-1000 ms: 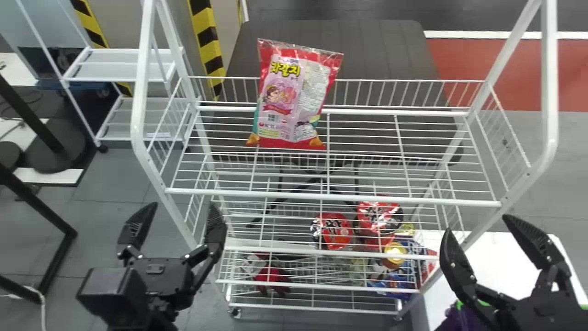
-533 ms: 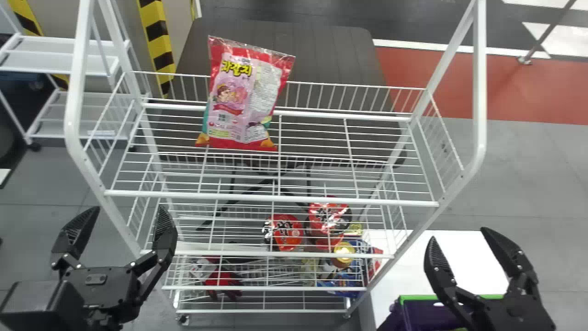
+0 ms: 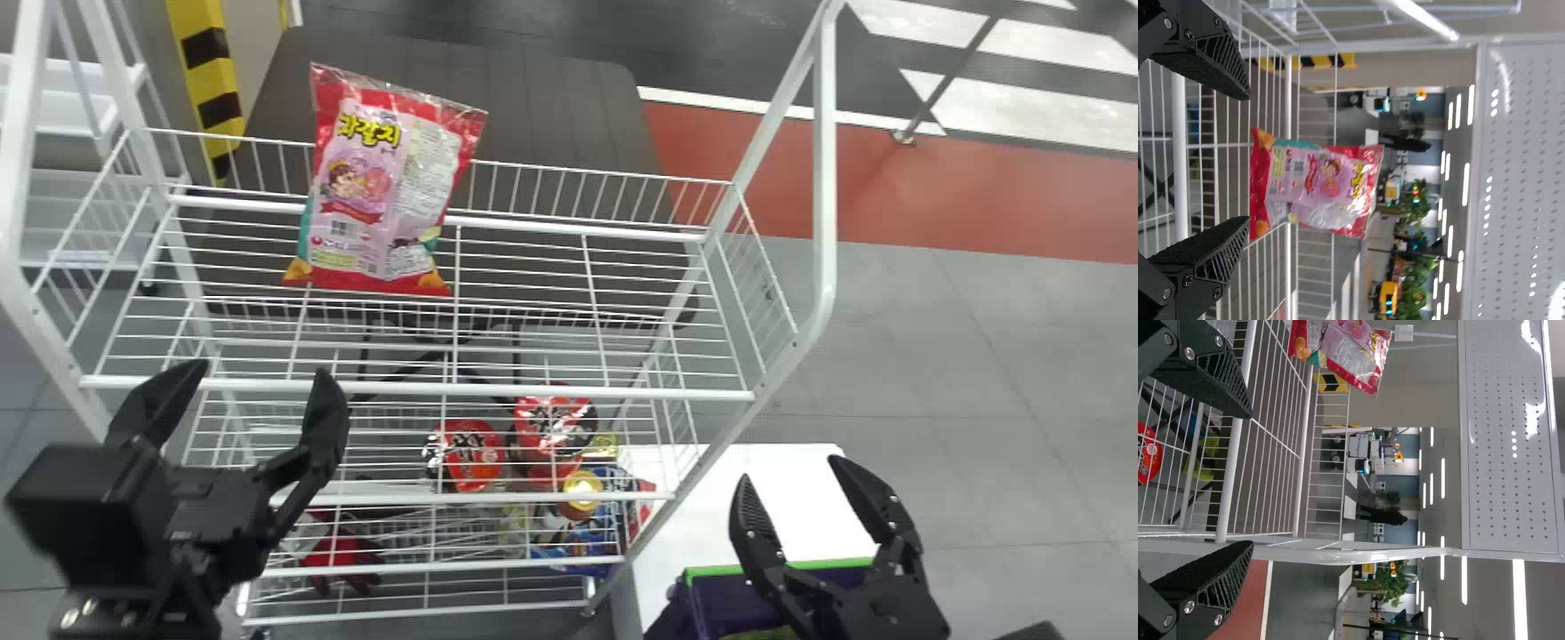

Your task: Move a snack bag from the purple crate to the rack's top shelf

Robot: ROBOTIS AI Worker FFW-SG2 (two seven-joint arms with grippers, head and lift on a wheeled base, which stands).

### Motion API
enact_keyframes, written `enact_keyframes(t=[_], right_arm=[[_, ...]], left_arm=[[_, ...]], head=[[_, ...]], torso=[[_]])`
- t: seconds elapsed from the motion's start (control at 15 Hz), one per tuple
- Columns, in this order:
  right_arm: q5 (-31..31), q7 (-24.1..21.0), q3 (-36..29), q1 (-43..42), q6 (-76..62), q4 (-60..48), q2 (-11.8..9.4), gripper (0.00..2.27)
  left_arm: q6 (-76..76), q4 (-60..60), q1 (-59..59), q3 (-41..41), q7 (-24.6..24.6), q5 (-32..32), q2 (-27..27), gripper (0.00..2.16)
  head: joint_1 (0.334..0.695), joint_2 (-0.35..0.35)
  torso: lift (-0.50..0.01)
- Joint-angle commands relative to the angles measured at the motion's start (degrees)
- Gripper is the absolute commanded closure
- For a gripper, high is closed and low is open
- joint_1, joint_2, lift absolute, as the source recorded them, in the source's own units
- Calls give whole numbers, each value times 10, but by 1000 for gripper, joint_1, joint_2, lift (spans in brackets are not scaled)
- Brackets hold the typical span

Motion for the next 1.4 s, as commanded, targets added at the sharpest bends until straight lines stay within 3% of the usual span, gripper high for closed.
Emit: enact_keyframes(t=[0.0,0.4,0.93,1.33], right_arm=[[0,0,0,1,-12,3,1,154],[-3,9,-5,4,-54,27,9,154],[-14,9,-14,1,-84,46,8,154],[-24,17,-19,-2,-105,63,7,154]], left_arm=[[63,25,-79,-39,7,5,-9,198],[73,136,-210,-89,9,-9,-43,164],[91,324,-351,-116,52,-11,-108,171],[57,369,-383,-102,70,-11,-117,181]], head=[[695,-273],[695,-350],[695,-350],[695,-350]], torso=[[-1],[-1],[-1],[-1]])
